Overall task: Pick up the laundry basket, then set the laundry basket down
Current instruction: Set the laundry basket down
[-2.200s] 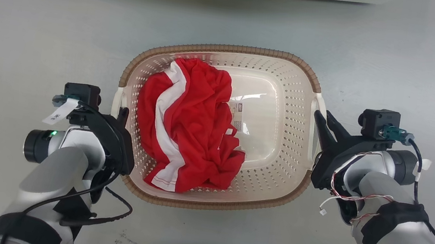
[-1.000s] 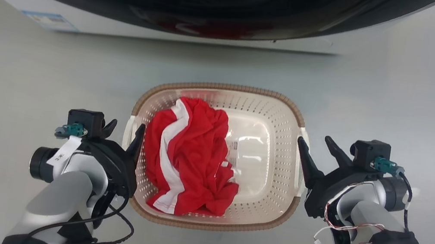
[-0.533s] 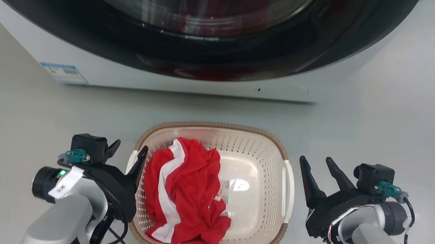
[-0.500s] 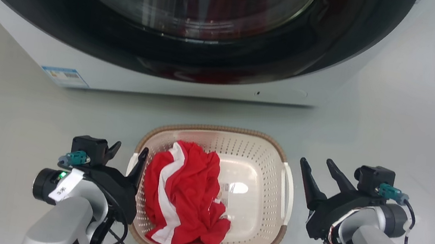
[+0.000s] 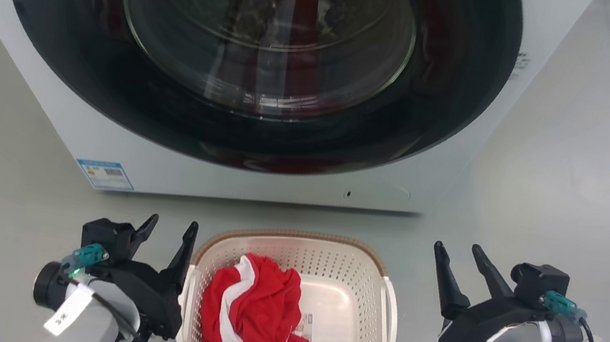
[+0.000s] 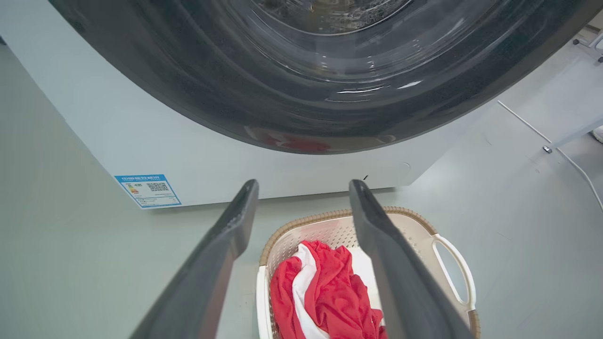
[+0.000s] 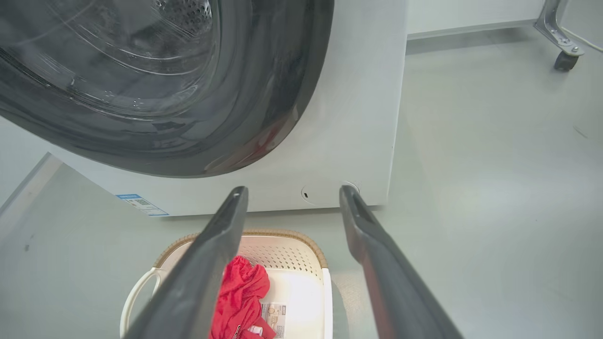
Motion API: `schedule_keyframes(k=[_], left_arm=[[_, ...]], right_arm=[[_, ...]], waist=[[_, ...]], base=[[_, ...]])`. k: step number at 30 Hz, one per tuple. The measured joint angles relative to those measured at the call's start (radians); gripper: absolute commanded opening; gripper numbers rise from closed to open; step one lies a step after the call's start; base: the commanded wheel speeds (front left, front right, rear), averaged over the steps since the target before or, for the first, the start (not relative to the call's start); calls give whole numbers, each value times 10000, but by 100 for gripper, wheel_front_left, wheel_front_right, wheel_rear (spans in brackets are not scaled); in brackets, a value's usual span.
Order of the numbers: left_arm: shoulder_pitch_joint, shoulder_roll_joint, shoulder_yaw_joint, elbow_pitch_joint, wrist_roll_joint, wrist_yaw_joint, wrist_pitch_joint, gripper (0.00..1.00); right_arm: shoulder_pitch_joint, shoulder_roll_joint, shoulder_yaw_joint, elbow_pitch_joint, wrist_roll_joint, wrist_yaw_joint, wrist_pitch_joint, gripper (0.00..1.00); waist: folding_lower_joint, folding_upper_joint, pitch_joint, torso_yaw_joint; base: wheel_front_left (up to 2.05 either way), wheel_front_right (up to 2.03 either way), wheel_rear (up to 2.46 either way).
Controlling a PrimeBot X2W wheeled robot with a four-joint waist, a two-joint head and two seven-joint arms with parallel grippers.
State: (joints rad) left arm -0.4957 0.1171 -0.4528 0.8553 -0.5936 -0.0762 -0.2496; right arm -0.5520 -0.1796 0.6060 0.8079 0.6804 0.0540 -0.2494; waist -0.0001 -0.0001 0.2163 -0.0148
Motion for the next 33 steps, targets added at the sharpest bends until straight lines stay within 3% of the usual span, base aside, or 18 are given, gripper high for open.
schedule_keyframes(k=[18, 33], left_arm=[[2607, 637, 669, -4661, 1151, 1396, -2, 100], [4504, 855, 1267, -7413, 1653, 1829, -4, 100]], right_arm=[[1975, -725, -1007, -3722, -1237, -1175, -2, 100], [3847, -1024, -1774, -6172, -1883, -1651, -44, 100]], waist=[[0, 0, -1417, -23], [1, 1, -1783, -38]], base=[[0, 0, 0], [0, 0, 0]])
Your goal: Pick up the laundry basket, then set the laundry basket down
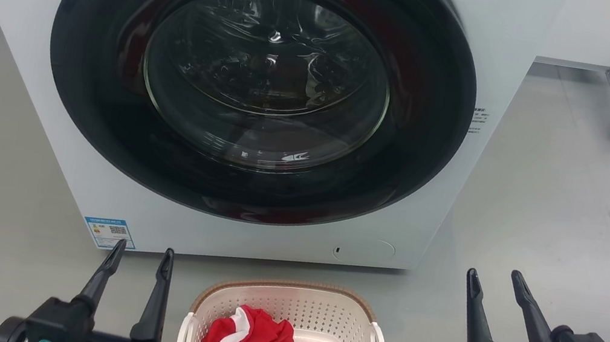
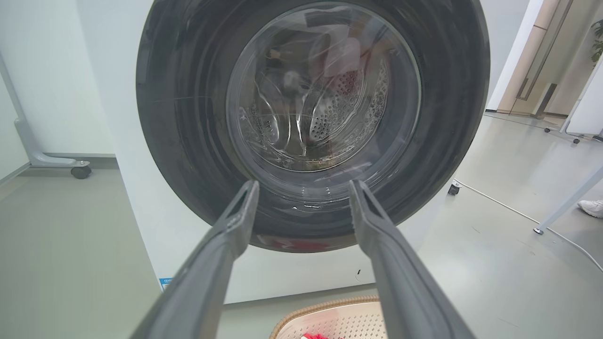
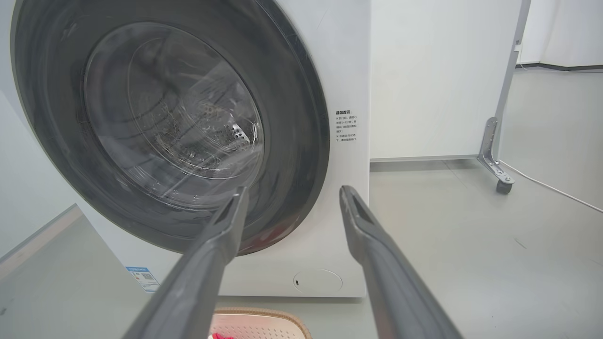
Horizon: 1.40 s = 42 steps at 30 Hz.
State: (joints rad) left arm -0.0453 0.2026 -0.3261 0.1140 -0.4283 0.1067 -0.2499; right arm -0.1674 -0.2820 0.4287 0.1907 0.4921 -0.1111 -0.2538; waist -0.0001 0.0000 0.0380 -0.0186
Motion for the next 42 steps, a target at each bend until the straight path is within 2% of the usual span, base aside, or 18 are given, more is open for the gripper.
schedule_keyframes(k=[13, 42], left_arm=[[798, -17, 481, -692, 90, 92, 2, 100], [1143, -148, 662, -1179, 646, 176, 819, 100]], right_arm=[[908, -2, -635, -809, -351, -119, 0, 100], [1209, 100, -1039, -1160, -727, -134, 56, 100]], waist=[[1, 0, -54, -14], [1, 1, 59, 99]], base=[[0, 0, 0], [0, 0, 0]])
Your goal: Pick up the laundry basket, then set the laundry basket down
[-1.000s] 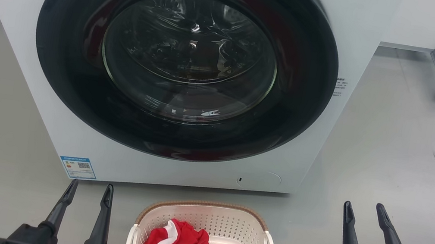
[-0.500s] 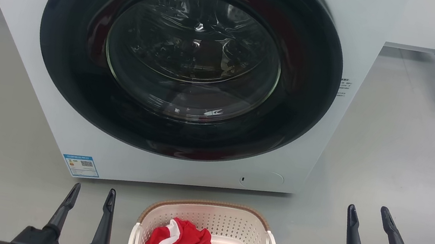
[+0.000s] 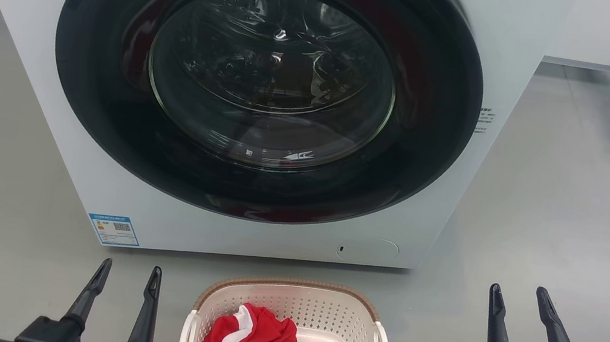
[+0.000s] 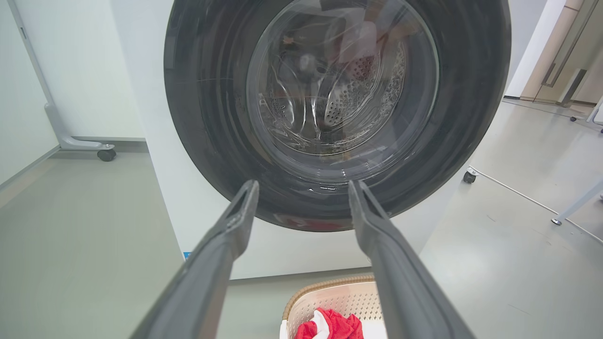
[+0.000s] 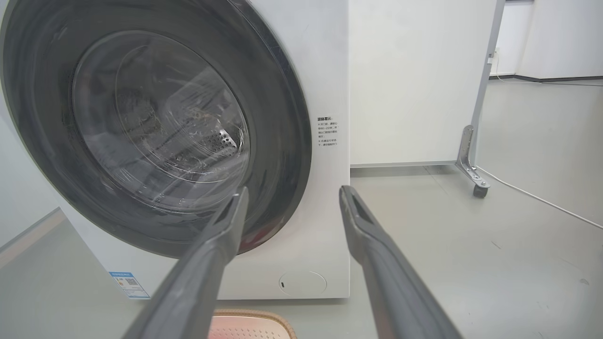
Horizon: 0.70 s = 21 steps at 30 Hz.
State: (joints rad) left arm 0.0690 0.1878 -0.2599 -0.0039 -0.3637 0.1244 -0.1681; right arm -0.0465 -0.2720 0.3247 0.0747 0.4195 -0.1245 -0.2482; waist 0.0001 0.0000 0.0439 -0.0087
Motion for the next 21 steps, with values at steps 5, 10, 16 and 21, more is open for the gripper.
schedule_keyframes(k=[5, 10, 16, 21], left_arm=[[2, -31, 56, -54, 63, 0, 82, 100], [36, -73, 8, 209, 82, -4, 127, 0], [125, -155, 105, 410, -153, -107, 184, 0], [122, -211, 284, 529, -719, -203, 318, 0]], right_arm=[[9, 13, -61, -38, -169, 0, 6, 100], [92, 94, -13, 209, -199, 4, 10, 0], [275, 270, -165, 382, 25, 75, 105, 0], [270, 355, -362, 466, 552, 169, 286, 0]], waist=[[0, 0, 27, -1], [0, 0, 42, 6], [0, 0, 36, 7], [0, 0, 7, 12]], base=[[0, 0, 0], [0, 0, 0], [0, 0, 0], [0, 0, 0]])
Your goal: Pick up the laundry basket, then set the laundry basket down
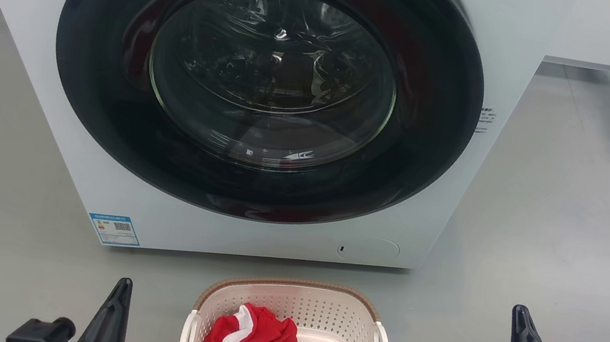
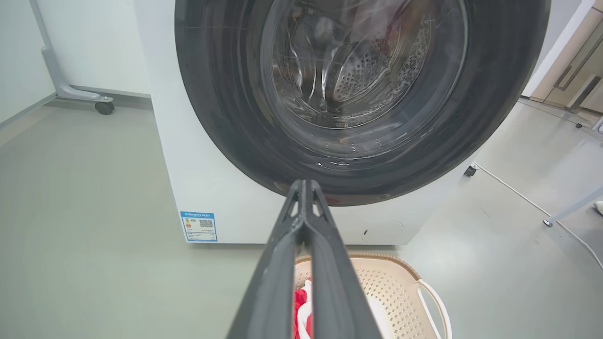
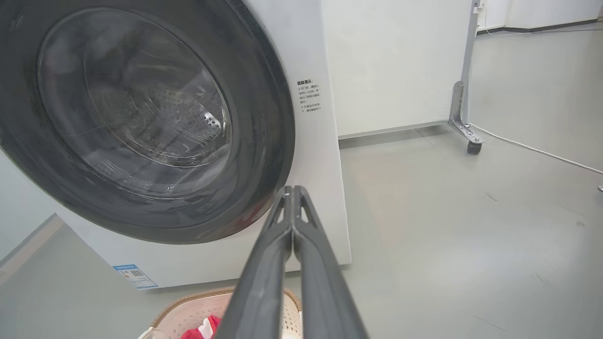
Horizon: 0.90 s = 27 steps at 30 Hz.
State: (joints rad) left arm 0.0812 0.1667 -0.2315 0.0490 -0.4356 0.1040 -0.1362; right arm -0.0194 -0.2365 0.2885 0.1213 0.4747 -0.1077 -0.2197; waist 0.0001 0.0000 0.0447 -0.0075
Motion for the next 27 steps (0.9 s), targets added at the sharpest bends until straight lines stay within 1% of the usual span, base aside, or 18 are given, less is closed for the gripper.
schedule_keyframes(k=[18, 23, 26, 27], left_arm=[[-174, -222, 631, 418, -2299, -360, 539, 0], [-246, -297, 792, 552, -2892, -522, 667, 0], [-353, -334, 909, 633, -3248, -535, 732, 0], [-361, -347, 941, 658, -3333, -616, 769, 0]], right_arm=[[-109, 362, -821, 301, 2263, 437, 704, 0], [-121, 468, -1043, 418, 2851, 550, 878, 0], [-128, 537, -1185, 470, 3164, 604, 968, 0], [-130, 554, -1227, 481, 3306, 642, 1024, 0]], waist=[[0, 0, -82, 15], [0, 0, -105, 19], [0, 0, -118, 21], [0, 1, -123, 22]], base=[[0, 0, 0], [0, 0, 0], [0, 0, 0], [0, 0, 0]])
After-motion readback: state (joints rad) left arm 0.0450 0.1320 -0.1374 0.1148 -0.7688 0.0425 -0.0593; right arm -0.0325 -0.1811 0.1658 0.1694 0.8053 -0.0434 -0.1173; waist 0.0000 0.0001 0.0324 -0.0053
